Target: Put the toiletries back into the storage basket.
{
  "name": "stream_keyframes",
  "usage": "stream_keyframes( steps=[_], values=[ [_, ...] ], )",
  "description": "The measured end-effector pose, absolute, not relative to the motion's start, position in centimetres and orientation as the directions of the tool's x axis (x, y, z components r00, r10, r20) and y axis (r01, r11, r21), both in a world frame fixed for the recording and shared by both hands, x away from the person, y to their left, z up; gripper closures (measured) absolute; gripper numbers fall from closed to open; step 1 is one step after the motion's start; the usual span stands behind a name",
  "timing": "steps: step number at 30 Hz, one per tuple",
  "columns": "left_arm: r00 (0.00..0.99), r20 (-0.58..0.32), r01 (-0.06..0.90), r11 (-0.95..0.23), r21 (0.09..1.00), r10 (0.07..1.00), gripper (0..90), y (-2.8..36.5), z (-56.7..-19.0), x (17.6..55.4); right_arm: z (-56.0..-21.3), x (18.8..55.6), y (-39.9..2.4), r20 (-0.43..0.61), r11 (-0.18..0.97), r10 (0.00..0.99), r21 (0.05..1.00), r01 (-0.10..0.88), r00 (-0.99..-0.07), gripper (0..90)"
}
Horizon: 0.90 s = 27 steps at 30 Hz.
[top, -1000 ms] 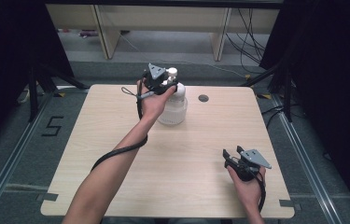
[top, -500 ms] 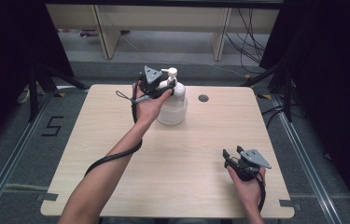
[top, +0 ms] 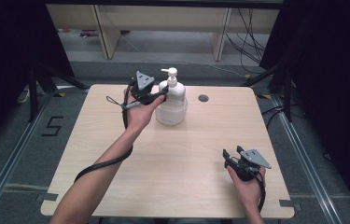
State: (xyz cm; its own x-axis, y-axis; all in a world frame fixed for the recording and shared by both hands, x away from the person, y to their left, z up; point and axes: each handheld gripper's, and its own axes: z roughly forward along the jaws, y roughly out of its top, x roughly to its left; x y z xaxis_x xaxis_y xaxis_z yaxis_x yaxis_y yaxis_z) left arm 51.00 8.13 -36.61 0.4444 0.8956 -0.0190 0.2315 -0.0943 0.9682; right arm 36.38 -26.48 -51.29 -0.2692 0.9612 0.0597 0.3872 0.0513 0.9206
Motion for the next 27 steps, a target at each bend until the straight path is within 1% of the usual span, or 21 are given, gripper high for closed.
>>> stream_keyframes(
  steps=[4,6,13,15,17,18,21,27],
  values=[
    [0.448,-0.020,0.237,-0.097,0.967,0.894,38.8,8.9,-37.0,50.5,-51.3,36.4,-26.5,0.051,0.057,0.963,0.922,0.382,-0.266,39.7],
    [0.450,-0.024,0.241,-0.096,0.966,0.893,38.9,9.4,-37.2,50.2,-51.2,36.4,-26.5,0.058,0.058,0.960,0.916,0.396,-0.274,39.7],
    [0.460,-0.018,0.239,-0.104,0.965,0.888,39.1,10.8,-37.9,48.9,-51.3,36.4,-26.5,0.048,0.057,0.965,0.923,0.382,-0.260,39.6],
    [0.458,-0.020,0.241,-0.102,0.965,0.889,39.1,11.2,-38.1,48.6,-51.3,36.4,-26.5,0.060,0.054,0.961,0.918,0.393,-0.272,39.7],
    [0.457,-0.023,0.243,-0.100,0.965,0.889,39.1,11.6,-38.3,48.3,-51.3,36.4,-26.4,0.055,0.055,0.961,0.922,0.383,-0.272,39.7],
    [0.457,-0.026,0.244,-0.097,0.965,0.889,39.1,11.8,-38.4,48.1,-51.3,36.4,-26.6,0.033,0.072,0.964,0.924,0.376,-0.264,39.6],
    [0.456,-0.023,0.238,-0.097,0.966,0.890,39.1,12.4,-38.5,47.5,-51.3,36.4,-26.5,0.052,0.055,0.962,0.924,0.378,-0.267,39.6],
    [0.458,-0.009,0.227,-0.107,0.968,0.889,39.3,13.4,-39.0,46.4,-51.3,36.4,-26.5,0.037,0.066,0.964,0.926,0.372,-0.262,39.6]
  ],
)
